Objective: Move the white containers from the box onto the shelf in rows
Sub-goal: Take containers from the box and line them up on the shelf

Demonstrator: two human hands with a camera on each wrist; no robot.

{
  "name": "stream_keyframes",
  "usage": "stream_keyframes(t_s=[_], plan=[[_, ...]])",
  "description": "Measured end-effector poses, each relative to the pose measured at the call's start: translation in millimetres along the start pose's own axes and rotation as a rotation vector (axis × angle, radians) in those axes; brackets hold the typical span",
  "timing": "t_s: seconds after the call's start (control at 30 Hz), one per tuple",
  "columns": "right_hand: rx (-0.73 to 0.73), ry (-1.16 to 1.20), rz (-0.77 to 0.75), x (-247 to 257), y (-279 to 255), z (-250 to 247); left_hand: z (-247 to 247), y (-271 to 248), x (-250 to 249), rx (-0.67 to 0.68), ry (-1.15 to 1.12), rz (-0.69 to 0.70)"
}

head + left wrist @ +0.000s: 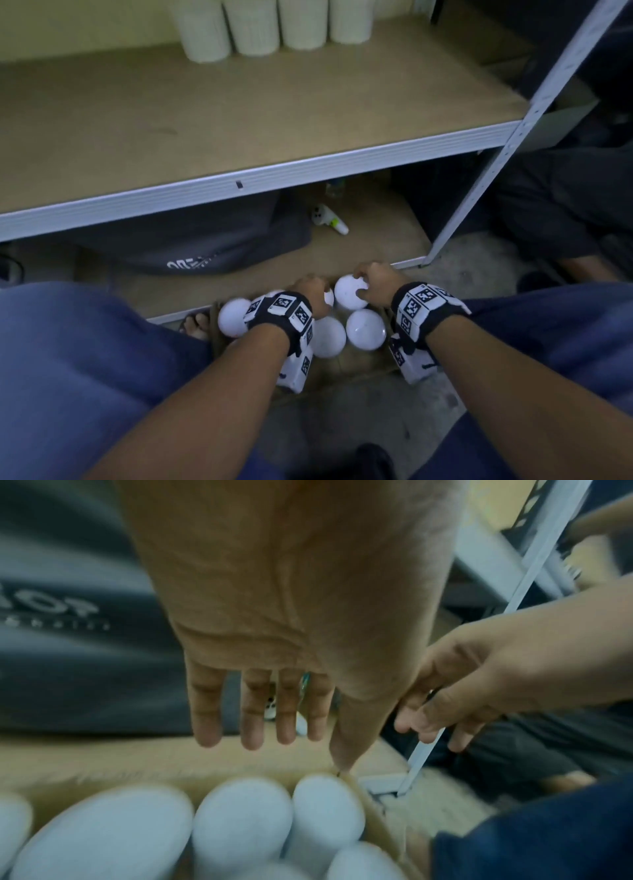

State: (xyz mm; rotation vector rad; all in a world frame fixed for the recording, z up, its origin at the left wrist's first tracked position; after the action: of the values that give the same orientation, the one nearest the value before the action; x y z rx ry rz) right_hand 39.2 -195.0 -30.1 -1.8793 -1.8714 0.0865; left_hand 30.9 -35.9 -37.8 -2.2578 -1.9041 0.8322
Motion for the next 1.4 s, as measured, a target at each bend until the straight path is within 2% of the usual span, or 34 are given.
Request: stream_keyframes(t_s=[0.1,0.2,0.3,0.37,0.47,0.57,0.73,0.87,1.07,1.13,1.27,1.4], plan=[[0.089,-0.137,-0.008,-11,10,41,36,8,11,0.056,0.034,-0.025],[0.198,-0.176,0.007,-22,16,76,66,14,21,0.129,0.078,-0.048],[0.220,-0.207,0.011,-25,22,100,89,19,27,0.139,0.123,-0.039],[0.204,-0.213,0.021,-28,24,118,102,18,32,0.105,0.113,-0.045],[0.098,-0.269,-0.008,-24,23,134,122,14,36,0.065,0.058,-0.074],[0.012,-0.318,0.031,-20,20,142,137,12,31,0.015,0.101,-0.089],[0.068,-0.369,-0.011,-24,14,144,145,16,25,0.030,0.151,-0.133],[0.066,-0.368,0.017,-26,17,144,143,19,22,0.043,0.130,-0.153],[0.077,-0.332,0.043,-24,12,127,122,14,23,0.079,0.086,-0.112],[0.076,-0.323,0.059,-20,11,113,107,11,22,0.088,0.081,-0.100],[0.162,-0.300,0.066,-10,6,73,66,3,18,0.130,0.063,-0.094],[0.130,-0.303,-0.003,11,-2,21,10,-5,8,0.122,0.134,0.002]])
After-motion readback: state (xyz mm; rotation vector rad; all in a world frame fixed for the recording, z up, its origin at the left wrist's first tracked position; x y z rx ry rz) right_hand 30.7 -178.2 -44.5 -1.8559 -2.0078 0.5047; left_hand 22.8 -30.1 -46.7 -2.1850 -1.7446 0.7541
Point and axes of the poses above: each hand's wrist, its own y-axis towards the middle knuckle, its own z-axis out of the palm, x = y × z, the point moved 1 cm from there along y, towards the middle knuckle, and after that the axes turned 11 degrees about -x, right-handed, at the moved point
